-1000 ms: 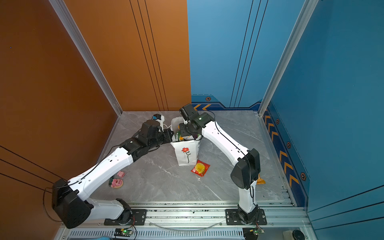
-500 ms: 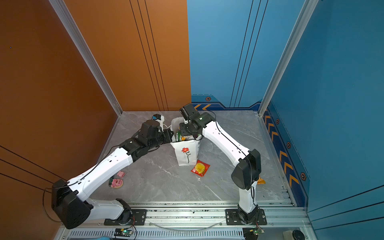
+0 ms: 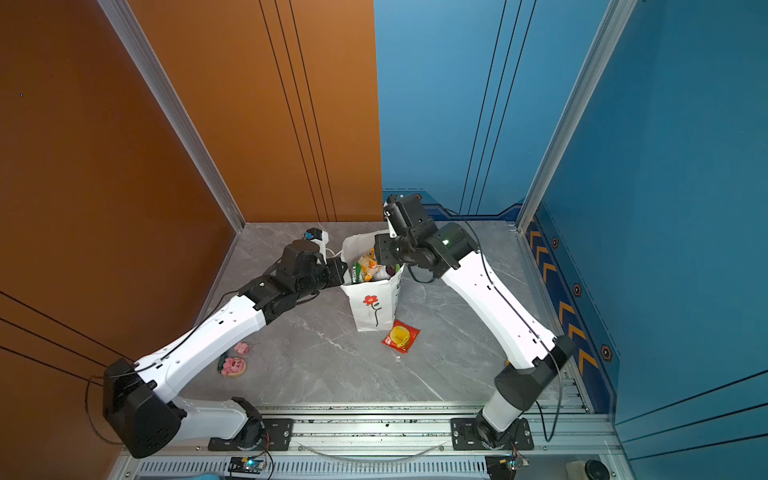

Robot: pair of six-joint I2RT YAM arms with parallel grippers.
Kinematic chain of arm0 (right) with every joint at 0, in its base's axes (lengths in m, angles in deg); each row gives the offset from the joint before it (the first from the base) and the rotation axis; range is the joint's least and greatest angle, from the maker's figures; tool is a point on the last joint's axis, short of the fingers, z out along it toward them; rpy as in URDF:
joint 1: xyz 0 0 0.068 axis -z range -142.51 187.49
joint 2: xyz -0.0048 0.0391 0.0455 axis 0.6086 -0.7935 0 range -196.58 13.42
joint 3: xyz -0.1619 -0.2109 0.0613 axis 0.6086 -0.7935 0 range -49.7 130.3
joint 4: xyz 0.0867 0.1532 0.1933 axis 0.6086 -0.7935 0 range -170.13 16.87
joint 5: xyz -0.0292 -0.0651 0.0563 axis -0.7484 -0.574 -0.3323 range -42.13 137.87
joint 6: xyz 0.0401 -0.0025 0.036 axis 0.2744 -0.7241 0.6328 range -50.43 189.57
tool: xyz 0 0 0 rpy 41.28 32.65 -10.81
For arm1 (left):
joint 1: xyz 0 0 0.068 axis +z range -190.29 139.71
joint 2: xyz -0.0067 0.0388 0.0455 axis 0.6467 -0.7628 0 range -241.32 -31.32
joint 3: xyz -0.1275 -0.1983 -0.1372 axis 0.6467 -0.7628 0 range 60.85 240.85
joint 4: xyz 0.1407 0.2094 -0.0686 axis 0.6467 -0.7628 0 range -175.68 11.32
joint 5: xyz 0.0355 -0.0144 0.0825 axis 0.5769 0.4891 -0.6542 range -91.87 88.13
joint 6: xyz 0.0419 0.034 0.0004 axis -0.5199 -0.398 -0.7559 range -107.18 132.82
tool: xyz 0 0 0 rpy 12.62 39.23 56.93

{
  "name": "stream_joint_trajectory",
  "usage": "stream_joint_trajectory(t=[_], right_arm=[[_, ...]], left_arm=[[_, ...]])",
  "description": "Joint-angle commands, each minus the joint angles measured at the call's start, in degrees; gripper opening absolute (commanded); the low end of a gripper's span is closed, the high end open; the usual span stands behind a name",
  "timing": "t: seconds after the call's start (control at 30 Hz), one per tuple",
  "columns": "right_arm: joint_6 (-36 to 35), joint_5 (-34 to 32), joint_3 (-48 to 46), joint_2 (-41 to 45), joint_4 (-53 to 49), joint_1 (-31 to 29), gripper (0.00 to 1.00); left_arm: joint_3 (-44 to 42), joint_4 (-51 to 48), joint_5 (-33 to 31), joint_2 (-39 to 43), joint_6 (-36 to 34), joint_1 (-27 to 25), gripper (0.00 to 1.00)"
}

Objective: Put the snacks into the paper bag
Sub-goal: 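Raise the right gripper from the bag and move toward the red packet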

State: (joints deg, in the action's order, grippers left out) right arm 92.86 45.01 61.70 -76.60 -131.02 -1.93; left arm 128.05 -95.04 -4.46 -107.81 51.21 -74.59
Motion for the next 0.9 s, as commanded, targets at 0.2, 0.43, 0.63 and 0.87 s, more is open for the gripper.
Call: stream_joint_trajectory(t=[0.2, 0.43, 0.63, 0.87], right_arm=[[1.34, -3.82, -15.69, 13.54, 1.57, 4.13, 0.55], [5.51, -2.36, -29.15, 24.82, 3.04, 12.56, 0.56], [11.6, 2.92, -43.77, 33.32, 7.15, 20.56, 0.56], [19.08, 5.31, -56.78, 38.42, 12.18, 23.83, 0.59]], left_arm=[[0.33, 2.65, -0.8, 2.5, -1.3, 0.03, 0.0], [0.08, 2.74, -0.93, 2.25, -1.08, 0.38, 0.0], [-0.01, 2.9, -0.75, 2.06, -0.86, 0.73, 0.0], [0.04, 2.86, -0.57, 1.91, -0.85, 0.95, 0.0]])
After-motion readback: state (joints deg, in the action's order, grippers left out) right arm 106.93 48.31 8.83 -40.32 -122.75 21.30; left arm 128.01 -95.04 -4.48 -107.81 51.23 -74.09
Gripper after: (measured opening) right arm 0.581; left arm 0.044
